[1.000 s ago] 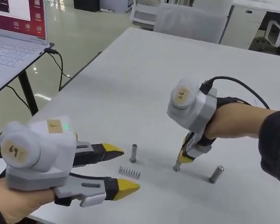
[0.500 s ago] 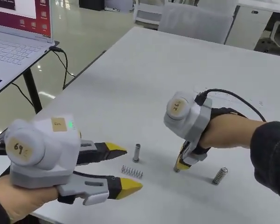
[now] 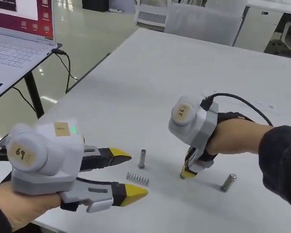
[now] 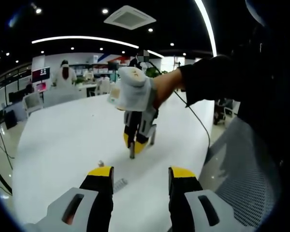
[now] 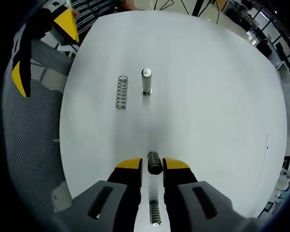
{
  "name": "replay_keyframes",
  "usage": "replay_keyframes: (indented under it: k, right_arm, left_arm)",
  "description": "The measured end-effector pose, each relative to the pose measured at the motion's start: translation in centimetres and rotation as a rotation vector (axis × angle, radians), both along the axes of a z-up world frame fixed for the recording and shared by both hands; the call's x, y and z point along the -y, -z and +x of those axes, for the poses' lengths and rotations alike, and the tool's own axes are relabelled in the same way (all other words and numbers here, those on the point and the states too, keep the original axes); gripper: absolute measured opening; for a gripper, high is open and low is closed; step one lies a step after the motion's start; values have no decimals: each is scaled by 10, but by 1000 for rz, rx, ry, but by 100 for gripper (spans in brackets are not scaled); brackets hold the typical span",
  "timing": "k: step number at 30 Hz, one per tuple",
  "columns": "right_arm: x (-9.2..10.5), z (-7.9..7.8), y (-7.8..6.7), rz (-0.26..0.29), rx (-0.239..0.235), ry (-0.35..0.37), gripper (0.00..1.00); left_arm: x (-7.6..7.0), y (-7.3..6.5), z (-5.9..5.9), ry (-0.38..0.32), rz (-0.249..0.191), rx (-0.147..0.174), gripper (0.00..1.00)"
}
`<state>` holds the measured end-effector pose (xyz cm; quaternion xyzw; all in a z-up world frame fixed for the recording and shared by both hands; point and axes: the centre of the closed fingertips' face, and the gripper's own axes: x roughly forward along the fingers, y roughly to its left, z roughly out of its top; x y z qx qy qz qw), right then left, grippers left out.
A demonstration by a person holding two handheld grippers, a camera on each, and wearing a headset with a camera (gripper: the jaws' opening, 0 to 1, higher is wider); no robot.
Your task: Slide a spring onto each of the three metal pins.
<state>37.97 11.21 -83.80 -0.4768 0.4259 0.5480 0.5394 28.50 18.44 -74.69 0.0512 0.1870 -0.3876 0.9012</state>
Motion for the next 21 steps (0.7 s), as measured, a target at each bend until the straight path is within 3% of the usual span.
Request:
replay_keyframes:
  k: [7, 11, 21]
  right_arm:
    - [-20, -12, -26, 70, 22, -37, 16]
    - [-43, -31, -32, 127, -9, -71, 15]
    - [-65, -50, -9, 128, -54, -106, 13]
  left_arm:
    - [0, 1, 0, -2, 4, -3, 39]
    - [0, 1, 0, -4, 10, -4, 39]
    - [-2, 3, 0, -14, 12, -8, 39]
